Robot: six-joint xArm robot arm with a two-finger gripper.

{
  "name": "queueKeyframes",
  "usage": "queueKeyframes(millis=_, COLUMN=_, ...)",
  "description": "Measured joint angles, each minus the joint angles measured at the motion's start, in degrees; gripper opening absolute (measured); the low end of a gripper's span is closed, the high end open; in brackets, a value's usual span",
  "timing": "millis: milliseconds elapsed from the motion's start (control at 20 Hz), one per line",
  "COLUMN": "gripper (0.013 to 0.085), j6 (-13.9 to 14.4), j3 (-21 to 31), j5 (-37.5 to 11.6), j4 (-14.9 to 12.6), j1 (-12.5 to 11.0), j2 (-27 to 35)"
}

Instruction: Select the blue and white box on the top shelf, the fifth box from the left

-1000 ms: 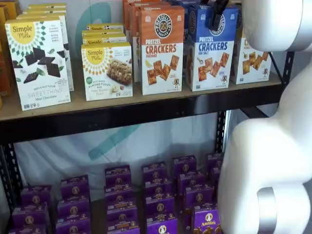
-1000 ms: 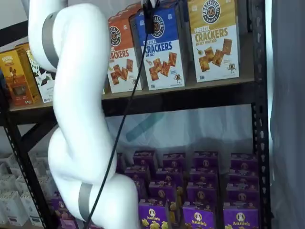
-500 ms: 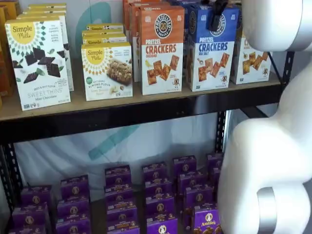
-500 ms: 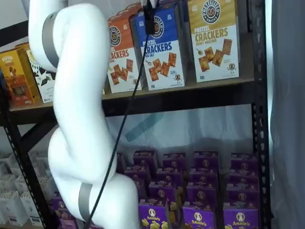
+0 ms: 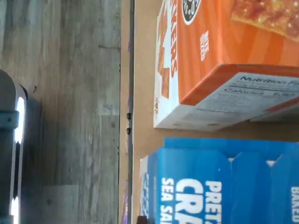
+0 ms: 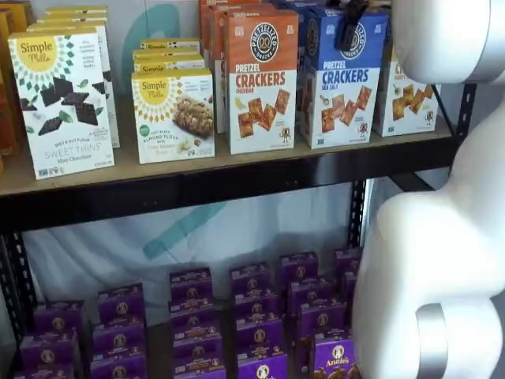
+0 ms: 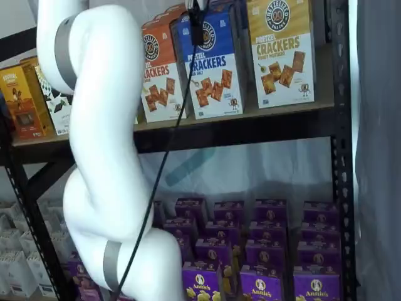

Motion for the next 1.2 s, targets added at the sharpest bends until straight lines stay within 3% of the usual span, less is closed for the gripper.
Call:
queueKeyframes(millis=300, gripper=0.065, j6=-0.1, j3=0.4, j5=-0.1, j4=0.1, j1=-0.2, j2=-0.4)
queueKeyframes(millis=400, gripper=0.057, j6=-0.2, j3=0.6, j5=-0.3, j4=0.1, j1=-0.2, j2=-0.6)
queueKeyframes(millis=1200, gripper=0.057, j6=0.6, j3=-1.7, j5=5.1, j4=-0.1, j1=0.0, j2=-1.6)
